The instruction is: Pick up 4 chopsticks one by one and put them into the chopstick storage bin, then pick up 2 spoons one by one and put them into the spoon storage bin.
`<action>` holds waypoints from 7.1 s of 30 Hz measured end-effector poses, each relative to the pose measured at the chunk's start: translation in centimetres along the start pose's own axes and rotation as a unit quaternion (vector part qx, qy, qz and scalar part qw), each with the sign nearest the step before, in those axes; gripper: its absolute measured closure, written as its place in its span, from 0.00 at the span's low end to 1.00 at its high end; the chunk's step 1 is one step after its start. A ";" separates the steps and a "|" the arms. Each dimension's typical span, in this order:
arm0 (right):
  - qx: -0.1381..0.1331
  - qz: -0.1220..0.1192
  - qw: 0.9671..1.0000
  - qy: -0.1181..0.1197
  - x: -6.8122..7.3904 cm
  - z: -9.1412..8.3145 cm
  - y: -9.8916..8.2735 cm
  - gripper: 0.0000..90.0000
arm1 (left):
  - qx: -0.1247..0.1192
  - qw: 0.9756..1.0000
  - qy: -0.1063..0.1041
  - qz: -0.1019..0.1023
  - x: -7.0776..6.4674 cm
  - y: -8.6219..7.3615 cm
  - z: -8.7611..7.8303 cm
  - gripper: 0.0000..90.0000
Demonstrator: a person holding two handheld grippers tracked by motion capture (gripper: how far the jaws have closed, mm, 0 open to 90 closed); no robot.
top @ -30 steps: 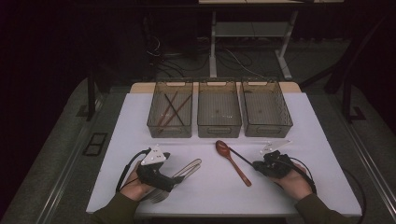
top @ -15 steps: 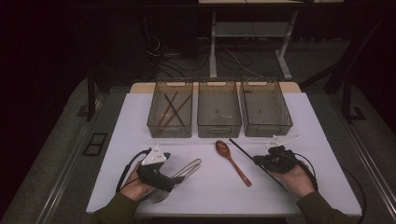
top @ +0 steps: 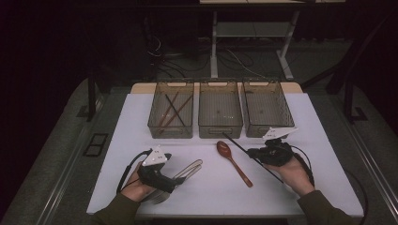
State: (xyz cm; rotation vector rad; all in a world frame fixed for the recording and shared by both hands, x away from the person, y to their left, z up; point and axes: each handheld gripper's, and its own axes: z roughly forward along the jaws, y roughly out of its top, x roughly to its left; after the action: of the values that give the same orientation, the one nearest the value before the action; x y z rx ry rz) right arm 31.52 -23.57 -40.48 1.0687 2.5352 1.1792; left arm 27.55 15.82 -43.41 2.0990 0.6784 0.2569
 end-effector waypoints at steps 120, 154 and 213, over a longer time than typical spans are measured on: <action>-0.005 -0.015 1.000 -0.024 3.1 16.8 23.0 0.51 | -0.005 1.000 -0.012 0.004 0.2 0.0 -0.1 0.01; -0.039 -0.034 0.999 0.016 1.1 6.8 12.2 0.39 | -0.001 1.000 -0.004 -0.001 -0.1 0.0 0.0 0.01; 0.101 -0.075 0.991 0.050 4.9 2.3 -3.5 1.00 | 0.007 1.000 -0.003 0.006 -0.1 0.0 0.0 0.01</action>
State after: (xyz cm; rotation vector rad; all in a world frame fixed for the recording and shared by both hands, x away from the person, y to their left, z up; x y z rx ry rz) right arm 26.95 -20.49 -43.82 0.8567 2.8047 0.9785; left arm 27.46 15.75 -43.45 2.1178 0.6661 0.2536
